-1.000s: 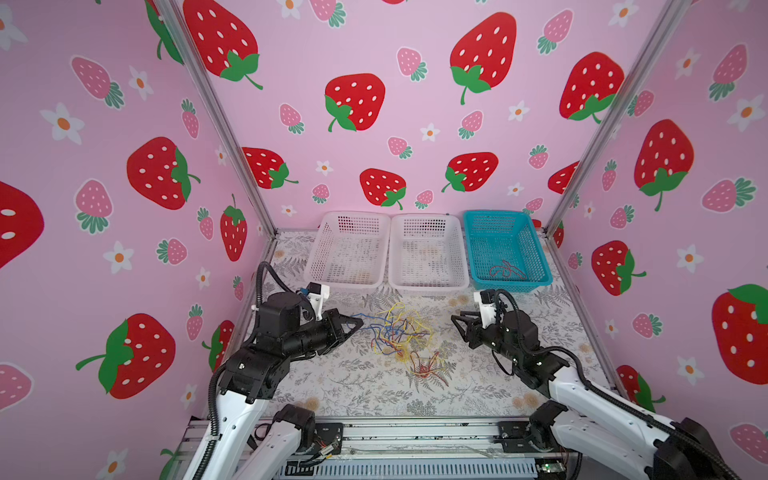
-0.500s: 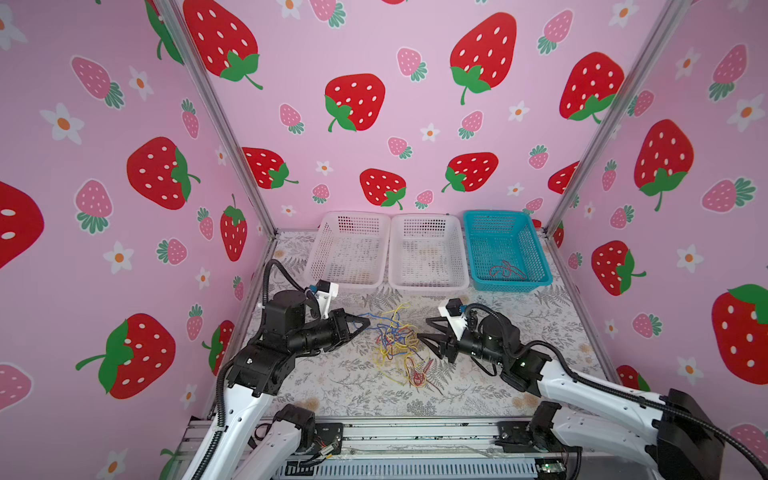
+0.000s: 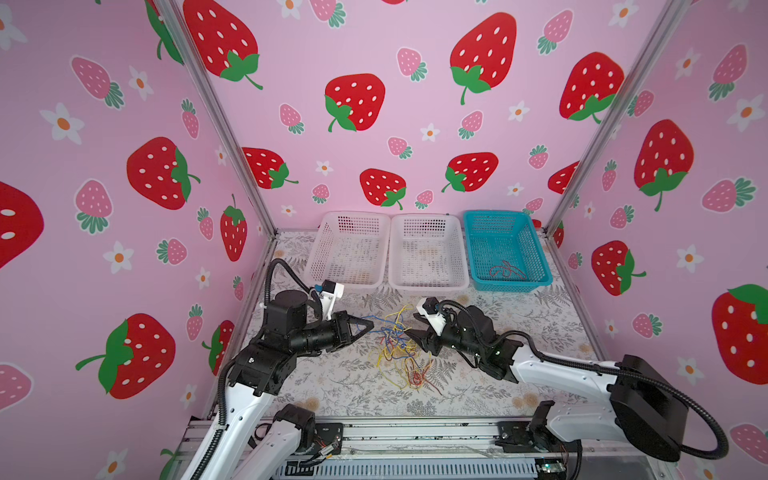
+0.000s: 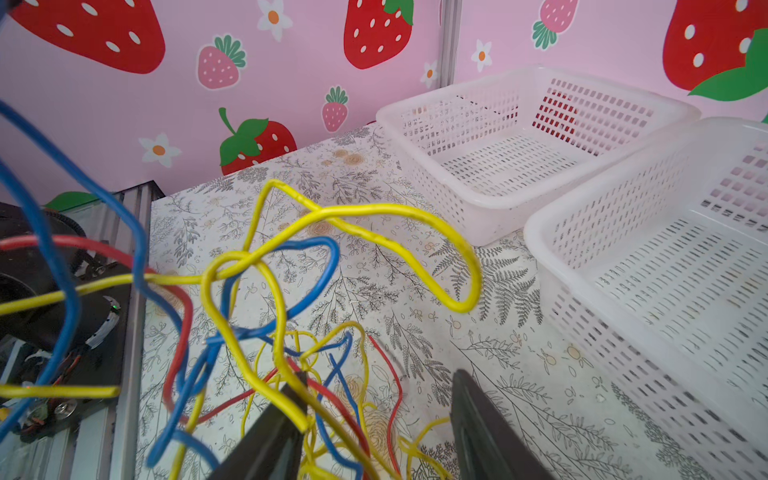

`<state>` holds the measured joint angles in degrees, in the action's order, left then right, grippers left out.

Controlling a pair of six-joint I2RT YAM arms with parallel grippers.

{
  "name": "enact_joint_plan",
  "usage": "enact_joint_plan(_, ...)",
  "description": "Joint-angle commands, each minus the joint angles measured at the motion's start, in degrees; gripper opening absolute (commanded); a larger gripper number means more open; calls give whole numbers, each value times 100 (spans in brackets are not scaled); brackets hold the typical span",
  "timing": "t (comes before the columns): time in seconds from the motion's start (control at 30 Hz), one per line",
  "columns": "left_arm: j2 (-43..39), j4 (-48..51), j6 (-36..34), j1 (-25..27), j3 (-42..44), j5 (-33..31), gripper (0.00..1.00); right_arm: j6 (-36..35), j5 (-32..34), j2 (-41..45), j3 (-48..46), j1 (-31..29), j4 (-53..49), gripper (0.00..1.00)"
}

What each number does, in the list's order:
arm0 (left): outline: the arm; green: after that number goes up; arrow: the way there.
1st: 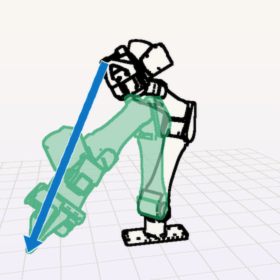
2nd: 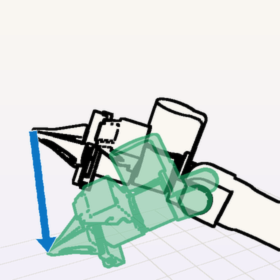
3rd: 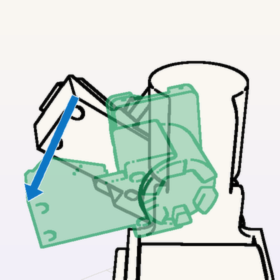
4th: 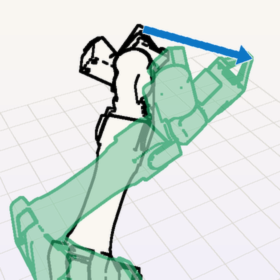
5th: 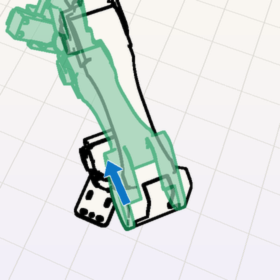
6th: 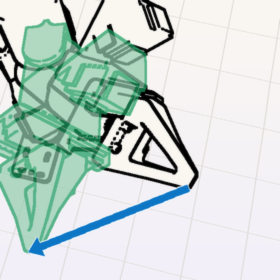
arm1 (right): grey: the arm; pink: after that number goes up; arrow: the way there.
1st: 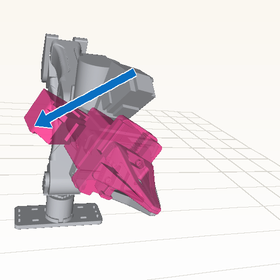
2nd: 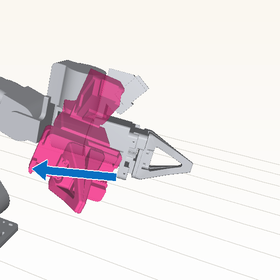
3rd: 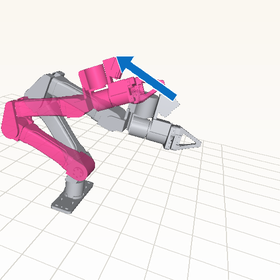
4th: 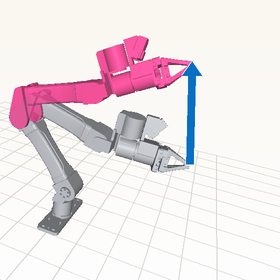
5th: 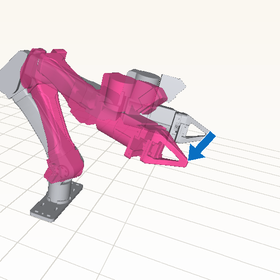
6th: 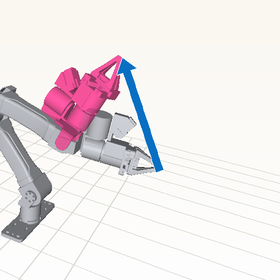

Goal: Untangle the cables

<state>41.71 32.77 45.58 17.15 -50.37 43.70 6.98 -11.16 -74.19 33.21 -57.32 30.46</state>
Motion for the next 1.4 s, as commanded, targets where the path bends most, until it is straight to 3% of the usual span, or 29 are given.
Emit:
enact_joint_plan(0.0,-29,-338,-29,34,-63,226,0,-205,-183,-69,-12,-120,457,57)
enact_joint_plan(0.1,-14,-454,48,42,-47,286,0,-288,79,-305,118,-166,443,52)
enact_joint_plan(0.23,-70,-137,-138,43,-182,193,0,-247,577,-376,98,-165,328,19)
enact_joint_plan(0.33,-125,216,-356,43,-202,33,0,-113,1003,-115,-87,-165,336,4)
enact_joint_plan(0.53,-129,707,-694,-1,-18,-302,0,167,2072,551,-326,-26,-146,0)
enact_joint_plan(0.67,-58,1124,-1049,-66,-78,-540,0,625,2307,1084,-527,378,-472,0)
enact_joint_plan(0.77,-25,1319,-1226,-139,-81,-662,0,1104,2117,1500,-698,843,-607,0)
enact_joint_plan(0.87,19,1449,-1374,-251,-74,-730,0,1549,1454,1760,-804,1418,-704,0)
enact_joint_plan(1.13,175,1688,-1701,-322,-106,-846,0,2090,573,2408,-890,2014,-905,0)
enact_joint_plan(1.3,232,1327,-1564,-317,174,-472,0,1775,-708,2371,-845,1824,-376,0)
enact_joint_plan(1.37,258,1123,-1494,-308,265,-284,0,1585,-803,2245,-804,1510,-197,0)
